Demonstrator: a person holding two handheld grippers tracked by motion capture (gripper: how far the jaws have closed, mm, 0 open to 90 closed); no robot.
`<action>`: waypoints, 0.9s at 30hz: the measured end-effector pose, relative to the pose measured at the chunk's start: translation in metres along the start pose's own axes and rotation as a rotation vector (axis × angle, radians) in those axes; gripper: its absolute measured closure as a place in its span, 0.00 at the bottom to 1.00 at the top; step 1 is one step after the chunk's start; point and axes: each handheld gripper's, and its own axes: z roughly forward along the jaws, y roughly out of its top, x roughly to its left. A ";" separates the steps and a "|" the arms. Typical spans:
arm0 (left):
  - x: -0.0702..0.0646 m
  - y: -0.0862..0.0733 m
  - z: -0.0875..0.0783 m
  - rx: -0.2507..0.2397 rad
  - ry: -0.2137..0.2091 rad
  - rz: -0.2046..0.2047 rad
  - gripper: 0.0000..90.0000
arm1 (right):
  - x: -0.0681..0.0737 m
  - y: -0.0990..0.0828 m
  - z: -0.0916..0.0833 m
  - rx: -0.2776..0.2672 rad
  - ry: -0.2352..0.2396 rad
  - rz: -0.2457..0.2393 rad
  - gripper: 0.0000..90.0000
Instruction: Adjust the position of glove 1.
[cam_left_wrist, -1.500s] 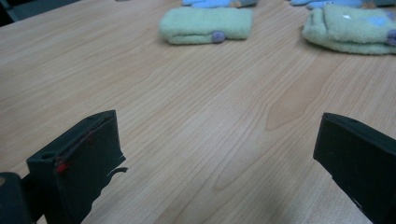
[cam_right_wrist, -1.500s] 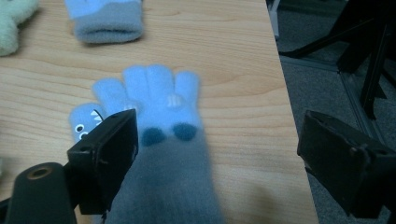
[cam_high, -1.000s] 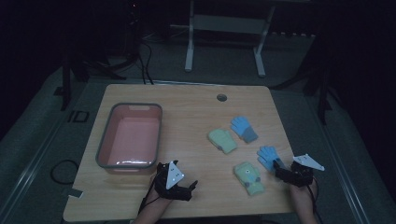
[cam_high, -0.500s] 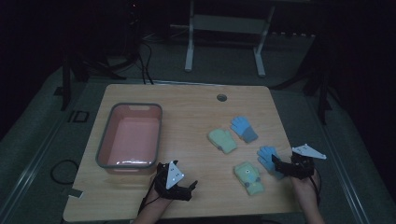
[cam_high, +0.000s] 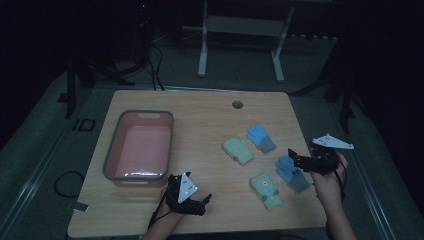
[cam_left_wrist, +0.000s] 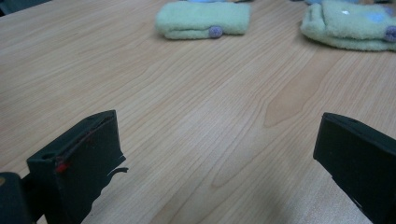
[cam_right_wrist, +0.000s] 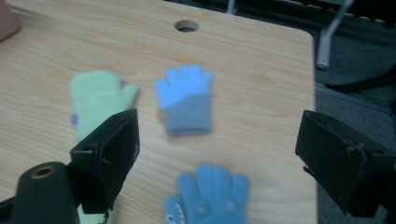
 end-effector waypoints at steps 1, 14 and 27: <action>0.000 0.000 0.000 0.000 0.000 0.000 0.01 | 0.000 0.000 0.000 0.000 0.000 0.000 0.15; 0.000 0.000 0.000 0.010 0.002 0.007 0.01 | 0.034 0.038 0.025 0.020 0.120 -0.067 0.14; -0.001 0.000 0.001 0.013 -0.001 0.014 0.01 | 0.069 0.048 0.058 0.041 0.247 -0.178 0.16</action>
